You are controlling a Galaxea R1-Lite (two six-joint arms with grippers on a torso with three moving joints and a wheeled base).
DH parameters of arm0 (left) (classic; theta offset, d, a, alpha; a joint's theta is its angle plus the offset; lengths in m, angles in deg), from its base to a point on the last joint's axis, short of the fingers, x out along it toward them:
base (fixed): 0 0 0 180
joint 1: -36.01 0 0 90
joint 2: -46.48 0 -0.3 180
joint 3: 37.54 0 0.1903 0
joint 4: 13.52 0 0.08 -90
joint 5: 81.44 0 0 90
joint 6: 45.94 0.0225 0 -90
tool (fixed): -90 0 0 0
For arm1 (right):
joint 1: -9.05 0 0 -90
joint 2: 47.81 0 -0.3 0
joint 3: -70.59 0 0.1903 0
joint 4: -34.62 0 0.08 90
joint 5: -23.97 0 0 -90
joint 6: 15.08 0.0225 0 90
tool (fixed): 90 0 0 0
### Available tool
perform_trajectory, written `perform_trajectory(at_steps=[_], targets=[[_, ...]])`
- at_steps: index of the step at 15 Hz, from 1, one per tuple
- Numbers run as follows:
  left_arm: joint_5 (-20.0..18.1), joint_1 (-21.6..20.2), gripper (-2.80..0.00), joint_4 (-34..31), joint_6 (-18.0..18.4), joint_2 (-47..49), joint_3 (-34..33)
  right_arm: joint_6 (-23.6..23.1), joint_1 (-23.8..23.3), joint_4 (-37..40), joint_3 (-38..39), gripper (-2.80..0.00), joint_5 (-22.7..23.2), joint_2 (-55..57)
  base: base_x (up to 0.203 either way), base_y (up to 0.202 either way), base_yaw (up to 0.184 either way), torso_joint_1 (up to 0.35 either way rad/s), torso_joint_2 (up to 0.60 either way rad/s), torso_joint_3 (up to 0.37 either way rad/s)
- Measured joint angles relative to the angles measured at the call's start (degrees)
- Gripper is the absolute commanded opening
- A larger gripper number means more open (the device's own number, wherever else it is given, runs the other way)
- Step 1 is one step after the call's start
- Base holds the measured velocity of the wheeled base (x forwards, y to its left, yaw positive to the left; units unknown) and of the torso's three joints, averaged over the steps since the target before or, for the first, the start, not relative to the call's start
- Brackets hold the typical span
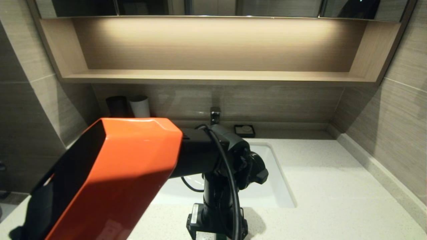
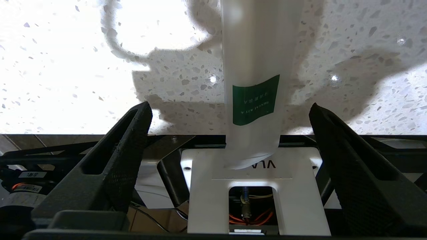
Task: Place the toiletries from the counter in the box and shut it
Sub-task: Pick up the bathroom toiletry
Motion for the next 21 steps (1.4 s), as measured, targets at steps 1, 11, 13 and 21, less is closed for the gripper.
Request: perform_trajectory(at_steps=[1,11,13,21], targets=[[0.01,-0.02,0.0,0.03,-0.01,0.06,0.0,-0.02,0.0,0.0,0.0,-2.8,-0.02,0.0,0.0,0.0,0.0,0.0,0.0,0.0],[-0.01,-0.29,0.0,0.41,-0.15,0.66,0.12,-0.02,0.0,0.0,0.0,-2.8,0.0,0.0,0.0,0.0,0.0,0.0,0.0,0.0],[-0.01,-0.33,0.0,0.58,-0.17,0.67,0.12,0.01,0.0,0.0,0.0,-2.8,0.0,0.0,0.0,0.0,0.0,0.0,0.0,0.0],[0.0,-0.4,0.0,0.71,-0.35,0.96,0.12,0.01,0.0,0.0,0.0,-2.8,0.0,0.0,0.0,0.0,0.0,0.0,0.0,0.0]])
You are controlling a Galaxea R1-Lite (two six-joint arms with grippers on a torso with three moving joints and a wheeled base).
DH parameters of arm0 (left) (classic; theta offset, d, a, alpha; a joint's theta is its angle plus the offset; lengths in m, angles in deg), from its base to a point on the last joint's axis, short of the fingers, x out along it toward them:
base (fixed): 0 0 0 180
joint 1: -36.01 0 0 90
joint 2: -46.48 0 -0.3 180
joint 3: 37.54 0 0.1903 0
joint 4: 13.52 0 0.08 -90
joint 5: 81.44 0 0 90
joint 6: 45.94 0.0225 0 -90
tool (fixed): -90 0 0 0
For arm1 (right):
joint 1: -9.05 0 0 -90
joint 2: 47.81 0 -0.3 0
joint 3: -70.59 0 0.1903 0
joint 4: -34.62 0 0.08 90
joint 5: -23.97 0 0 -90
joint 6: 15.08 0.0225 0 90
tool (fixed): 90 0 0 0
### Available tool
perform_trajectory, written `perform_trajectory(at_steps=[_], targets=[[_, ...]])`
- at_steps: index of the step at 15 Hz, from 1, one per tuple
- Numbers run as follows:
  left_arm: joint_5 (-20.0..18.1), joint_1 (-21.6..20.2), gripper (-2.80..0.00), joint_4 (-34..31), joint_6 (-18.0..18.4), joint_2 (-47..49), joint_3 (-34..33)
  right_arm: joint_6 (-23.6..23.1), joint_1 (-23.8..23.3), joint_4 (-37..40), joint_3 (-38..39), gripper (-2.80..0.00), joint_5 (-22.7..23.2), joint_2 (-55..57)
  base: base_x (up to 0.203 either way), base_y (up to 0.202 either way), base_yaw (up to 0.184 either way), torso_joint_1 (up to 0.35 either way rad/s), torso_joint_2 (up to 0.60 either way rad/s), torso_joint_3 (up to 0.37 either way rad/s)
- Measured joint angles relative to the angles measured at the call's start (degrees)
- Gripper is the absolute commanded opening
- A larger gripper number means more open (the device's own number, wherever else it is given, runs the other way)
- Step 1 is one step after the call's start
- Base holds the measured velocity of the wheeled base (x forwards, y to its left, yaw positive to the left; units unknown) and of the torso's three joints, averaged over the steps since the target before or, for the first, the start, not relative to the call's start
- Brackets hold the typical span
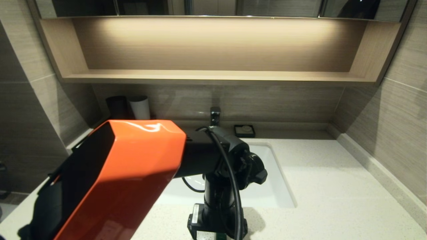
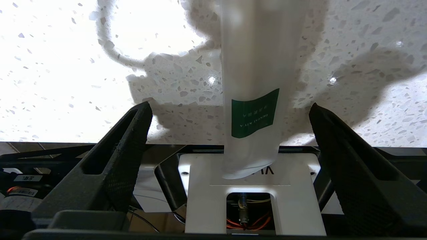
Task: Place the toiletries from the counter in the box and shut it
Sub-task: Pick up the bathroom toiletry
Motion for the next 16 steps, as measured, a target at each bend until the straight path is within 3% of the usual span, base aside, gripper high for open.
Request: perform_trajectory(at_steps=[13,14,16], targets=[[-0.71,-0.15,0.0,0.09,0.01,0.15,-0.01,-0.02,0.0,0.0,0.0,-2.8,0.0,0.0,0.0,0.0,0.0,0.0,0.0,0.0],[-0.73,-0.2,-2.8,0.06,0.03,0.15,-0.01,0.0,0.0,0.0,0.0,-2.8,0.0,0.0,0.0,0.0,0.0,0.0,0.0,0.0],[-0.93,-0.2,-2.8,0.01,0.01,0.15,-0.01,-0.02,0.0,0.0,0.0,-2.8,0.0,0.0,0.0,0.0,0.0,0.0,0.0,0.0]])
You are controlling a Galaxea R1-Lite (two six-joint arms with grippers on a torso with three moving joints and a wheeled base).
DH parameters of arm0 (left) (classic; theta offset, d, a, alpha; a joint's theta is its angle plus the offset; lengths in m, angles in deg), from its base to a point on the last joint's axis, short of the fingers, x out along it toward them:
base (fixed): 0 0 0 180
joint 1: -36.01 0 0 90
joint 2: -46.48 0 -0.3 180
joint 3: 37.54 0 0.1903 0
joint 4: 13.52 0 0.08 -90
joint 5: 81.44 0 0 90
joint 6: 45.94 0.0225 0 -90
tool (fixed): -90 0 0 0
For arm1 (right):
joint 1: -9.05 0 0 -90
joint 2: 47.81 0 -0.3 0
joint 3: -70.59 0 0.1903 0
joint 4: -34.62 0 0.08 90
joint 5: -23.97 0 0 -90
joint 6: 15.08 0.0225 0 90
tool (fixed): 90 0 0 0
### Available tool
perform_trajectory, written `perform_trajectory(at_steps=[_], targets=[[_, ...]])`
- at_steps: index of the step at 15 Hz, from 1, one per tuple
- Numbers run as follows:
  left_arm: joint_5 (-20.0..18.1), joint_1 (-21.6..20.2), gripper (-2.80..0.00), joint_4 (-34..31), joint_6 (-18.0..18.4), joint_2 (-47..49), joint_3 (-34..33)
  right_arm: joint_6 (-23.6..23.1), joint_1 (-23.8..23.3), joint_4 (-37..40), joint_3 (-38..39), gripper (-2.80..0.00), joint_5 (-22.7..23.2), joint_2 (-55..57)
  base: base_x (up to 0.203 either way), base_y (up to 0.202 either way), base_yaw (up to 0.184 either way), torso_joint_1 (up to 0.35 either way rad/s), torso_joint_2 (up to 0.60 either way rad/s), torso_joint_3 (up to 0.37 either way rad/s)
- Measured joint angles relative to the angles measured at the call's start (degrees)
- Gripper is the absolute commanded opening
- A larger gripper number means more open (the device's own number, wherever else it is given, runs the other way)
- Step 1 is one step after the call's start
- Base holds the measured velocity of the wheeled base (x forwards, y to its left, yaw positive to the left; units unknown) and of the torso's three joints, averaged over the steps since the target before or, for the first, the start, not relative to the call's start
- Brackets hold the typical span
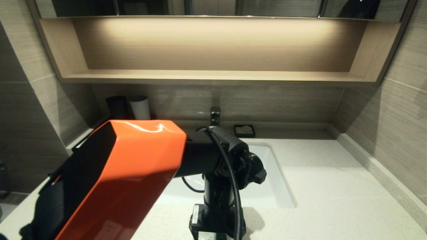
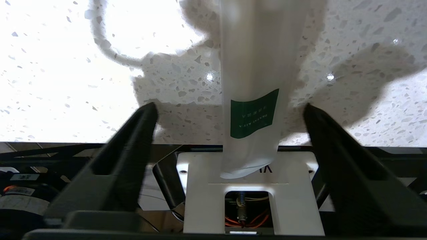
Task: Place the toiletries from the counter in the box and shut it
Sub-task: Pick up the bathroom toiletry
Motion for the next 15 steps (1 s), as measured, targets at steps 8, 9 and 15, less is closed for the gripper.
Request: perform_trajectory(at_steps=[8,9,15], targets=[[-0.04,-0.17,-2.8,-0.04,0.0,0.05,0.0,0.0,0.0,0.0,0.0,-2.8,-0.01,0.0,0.0,0.0,0.0,0.0,0.0,0.0],[-0.03,-0.2,-2.8,-0.04,0.0,0.02,0.0,0.02,0.0,0.02,0.0,-2.8,0.0,0.0,0.0,0.0,0.0,0.0,0.0,0.0],[0.09,-0.24,-2.8,-0.01,0.17,-0.04,0.0,-0.01,0.0,0.0,0.0,-2.8,-0.02,0.0,0.0,0.0,0.0,0.0,0.0,0.0]])
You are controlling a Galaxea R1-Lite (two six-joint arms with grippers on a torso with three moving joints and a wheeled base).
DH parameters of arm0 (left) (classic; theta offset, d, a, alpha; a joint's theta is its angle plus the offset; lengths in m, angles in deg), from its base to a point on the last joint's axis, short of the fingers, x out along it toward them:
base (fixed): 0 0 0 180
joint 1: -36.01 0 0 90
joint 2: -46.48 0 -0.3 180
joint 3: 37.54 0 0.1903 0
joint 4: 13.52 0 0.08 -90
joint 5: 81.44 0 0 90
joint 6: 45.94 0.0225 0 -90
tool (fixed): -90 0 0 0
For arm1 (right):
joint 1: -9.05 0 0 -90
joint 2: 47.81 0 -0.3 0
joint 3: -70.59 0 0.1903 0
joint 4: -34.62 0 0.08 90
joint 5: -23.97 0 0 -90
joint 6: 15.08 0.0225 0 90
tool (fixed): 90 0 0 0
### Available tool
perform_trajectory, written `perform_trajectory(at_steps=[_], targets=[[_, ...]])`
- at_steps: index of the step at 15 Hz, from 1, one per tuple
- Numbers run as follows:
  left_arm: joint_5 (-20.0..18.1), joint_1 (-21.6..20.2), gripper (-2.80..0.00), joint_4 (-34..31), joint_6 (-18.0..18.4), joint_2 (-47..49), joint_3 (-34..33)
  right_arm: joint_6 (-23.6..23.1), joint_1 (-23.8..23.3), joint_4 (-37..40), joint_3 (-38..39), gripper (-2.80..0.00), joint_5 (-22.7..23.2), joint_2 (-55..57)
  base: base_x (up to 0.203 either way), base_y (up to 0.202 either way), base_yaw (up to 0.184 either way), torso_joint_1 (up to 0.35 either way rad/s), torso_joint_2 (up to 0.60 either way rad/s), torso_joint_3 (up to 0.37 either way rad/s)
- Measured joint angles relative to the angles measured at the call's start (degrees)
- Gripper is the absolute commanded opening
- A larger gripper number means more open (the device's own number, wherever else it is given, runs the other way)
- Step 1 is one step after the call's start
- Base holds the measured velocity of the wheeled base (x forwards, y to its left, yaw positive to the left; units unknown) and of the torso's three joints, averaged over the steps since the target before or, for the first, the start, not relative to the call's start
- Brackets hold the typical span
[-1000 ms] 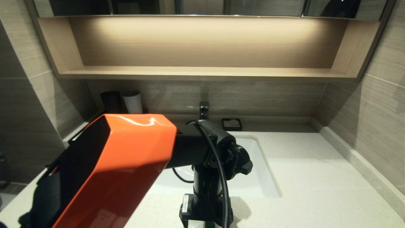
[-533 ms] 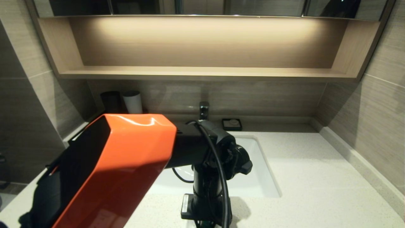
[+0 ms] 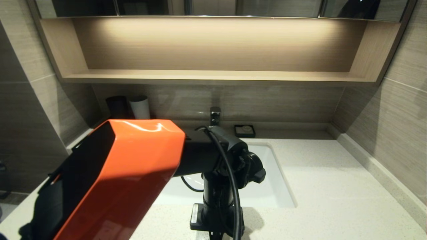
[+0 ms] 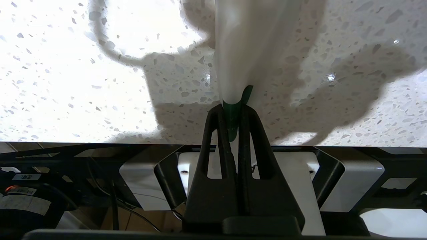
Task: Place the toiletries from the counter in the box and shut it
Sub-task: Pick up the bathroom toiletry
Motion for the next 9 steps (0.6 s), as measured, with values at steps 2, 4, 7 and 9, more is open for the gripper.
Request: perform_trajectory(at_steps=[2,4,7,9], targets=[[0.09,0.0,-2.8,0.01,0.05,-0.13,0.0,0.0,0.0,0.0,0.0,-2.8,0.02,0.0,0.0,0.0,0.0,0.0,0.0,0.0],[0.35,0.0,-2.8,0.06,0.01,-0.57,0.0,0.01,0.0,0.0,0.0,-2.8,0.02,0.0,0.0,0.0,0.0,0.0,0.0,0.0],[0.53,0.0,-2.8,1.3,0.07,-1.72,0.15,0.01,0.0,0.0,0.0,-2.8,0.02,0.0,0.0,0.0,0.0,0.0,0.0,0.0],[0.55,0.0,-2.8,1.52,0.2,-2.88,0.17,0.01,0.0,0.0,0.0,-2.8,0.02,0.0,0.0,0.0,0.0,0.0,0.0,0.0]])
